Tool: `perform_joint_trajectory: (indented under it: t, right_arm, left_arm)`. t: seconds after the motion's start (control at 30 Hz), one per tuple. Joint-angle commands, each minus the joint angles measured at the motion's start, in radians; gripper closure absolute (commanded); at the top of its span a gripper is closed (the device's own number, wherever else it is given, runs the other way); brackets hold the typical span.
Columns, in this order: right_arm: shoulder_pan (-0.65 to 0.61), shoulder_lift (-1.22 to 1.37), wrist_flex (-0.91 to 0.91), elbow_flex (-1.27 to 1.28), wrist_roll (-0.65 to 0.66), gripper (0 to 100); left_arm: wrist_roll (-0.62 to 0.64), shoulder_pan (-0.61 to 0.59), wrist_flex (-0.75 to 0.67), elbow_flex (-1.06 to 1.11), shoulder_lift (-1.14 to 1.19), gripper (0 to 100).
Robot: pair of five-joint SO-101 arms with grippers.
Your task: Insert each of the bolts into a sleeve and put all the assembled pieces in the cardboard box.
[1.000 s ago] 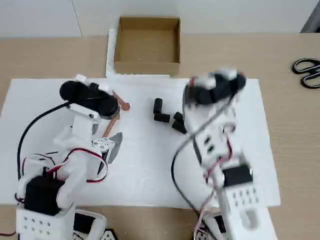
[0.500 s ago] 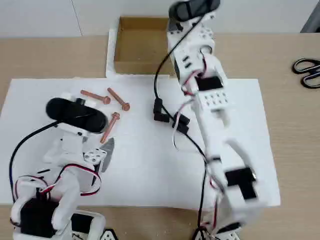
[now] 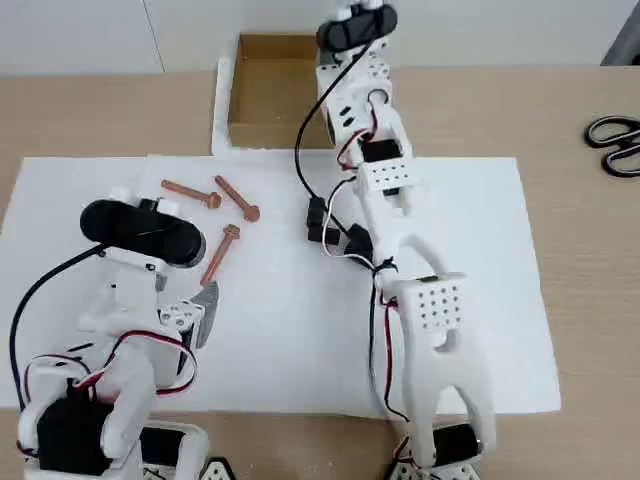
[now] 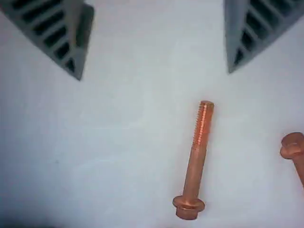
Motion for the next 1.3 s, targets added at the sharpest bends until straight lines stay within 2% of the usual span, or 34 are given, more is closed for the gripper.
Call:
perform_joint_trajectory:
  t: [0.0, 0.23, 0.63, 0.87, 1.1, 1.27]
  right_arm:
    - [0.004, 0.094, -0.03, -0.232, 0.006, 99.5]
    - [0.004, 0.3, -0.024, -0.419, 0.008, 99.4]
    - [0.008, 0.372, 0.016, -0.442, 0.006, 98.5]
    - [0.016, 0.372, 0.133, -0.442, 0.009, 78.6]
    - [0.039, 0.364, 0.145, -0.496, 0.009, 77.5]
    - [0.045, 0.364, 0.371, -0.758, 0.009, 77.5]
  left_arm:
    - [-0.003, -0.018, 0.009, -0.001, -0.006, 81]
    - [-0.003, -0.051, 0.012, -0.001, -0.005, 81]
    - [-0.003, -0.051, 0.014, 0.001, -0.005, 81]
    - [-0.003, -0.051, 0.02, 0.001, -0.005, 81]
    - [-0.003, -0.049, 0.02, -0.001, -0.005, 81]
    - [-0.003, -0.048, 0.02, -0.002, -0.005, 81]
